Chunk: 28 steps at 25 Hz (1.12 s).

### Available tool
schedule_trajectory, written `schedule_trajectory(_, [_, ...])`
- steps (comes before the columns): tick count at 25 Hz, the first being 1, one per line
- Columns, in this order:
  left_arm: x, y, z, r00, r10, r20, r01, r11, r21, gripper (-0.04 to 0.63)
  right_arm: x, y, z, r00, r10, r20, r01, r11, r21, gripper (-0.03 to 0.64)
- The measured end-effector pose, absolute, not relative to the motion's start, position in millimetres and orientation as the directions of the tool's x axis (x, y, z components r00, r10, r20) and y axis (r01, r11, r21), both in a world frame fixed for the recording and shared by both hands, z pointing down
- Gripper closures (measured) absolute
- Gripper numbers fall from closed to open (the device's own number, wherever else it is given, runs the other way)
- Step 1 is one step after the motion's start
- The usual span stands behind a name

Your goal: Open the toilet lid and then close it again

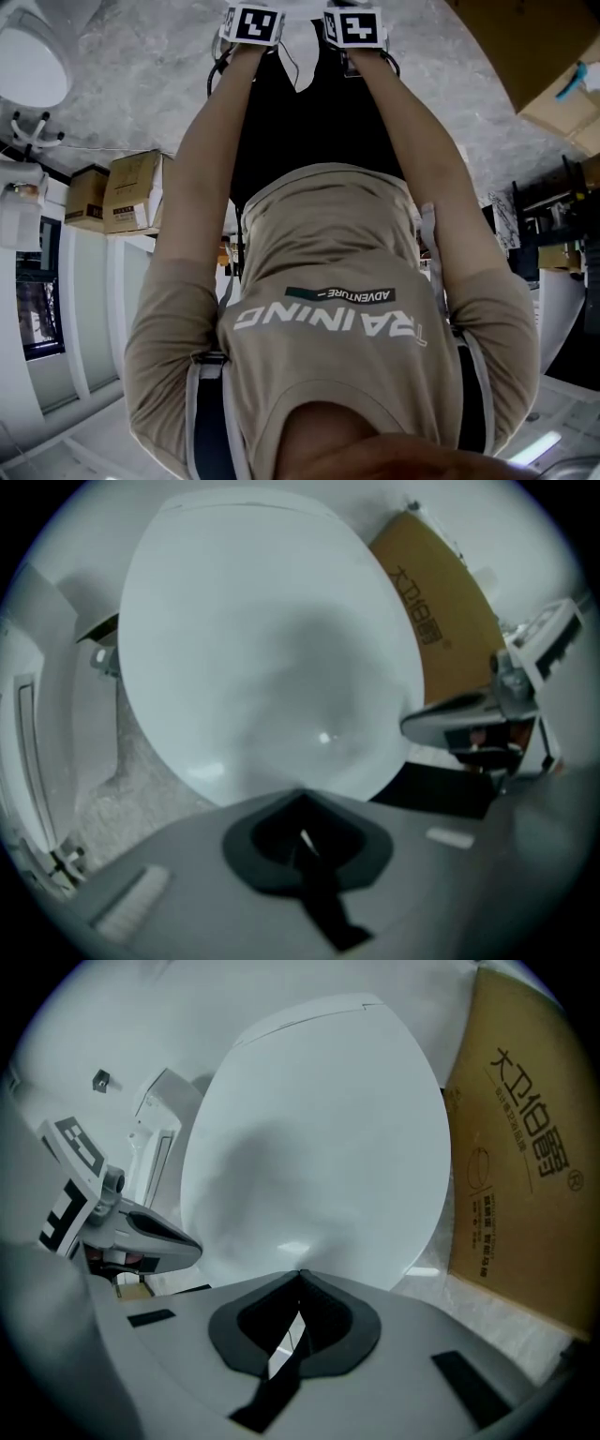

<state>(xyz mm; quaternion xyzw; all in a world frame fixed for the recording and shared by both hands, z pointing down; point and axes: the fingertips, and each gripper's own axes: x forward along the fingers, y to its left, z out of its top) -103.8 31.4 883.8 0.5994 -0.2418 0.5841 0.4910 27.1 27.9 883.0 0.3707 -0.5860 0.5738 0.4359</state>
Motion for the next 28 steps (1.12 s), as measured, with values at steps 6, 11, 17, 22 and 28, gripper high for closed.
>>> schedule_trajectory(6, [-110, 29, 887, 0.185, 0.289, 0.939, -0.870, -0.397, 0.293, 0.592, 24, 26, 887, -0.364, 0.095, 0.926, -0.927, 0.061, -0.371, 0.606])
schedule_trajectory(11, [-115, 29, 887, 0.179, 0.259, 0.949, -0.857, -0.432, 0.280, 0.591, 14, 26, 887, -0.349, 0.118, 0.930, -0.929, 0.089, -0.360, 0.606])
schedule_trajectory(17, [-111, 28, 887, 0.184, 0.239, 0.954, -0.836, -0.473, 0.280, 0.592, 18, 24, 886, -0.373, 0.137, 0.918, -0.919, 0.085, -0.386, 0.606])
schedule_trajectory(22, [-114, 29, 886, 0.186, 0.243, 0.952, -0.815, -0.503, 0.287, 0.592, 16, 24, 884, -0.377, 0.157, 0.913, -0.919, 0.061, -0.390, 0.606])
schedule_trajectory(28, [-117, 17, 866, 0.247, 0.266, 0.932, -0.779, -0.518, 0.354, 0.594, 12, 22, 855, -0.349, 0.166, 0.922, -0.912, 0.167, -0.375, 0.606])
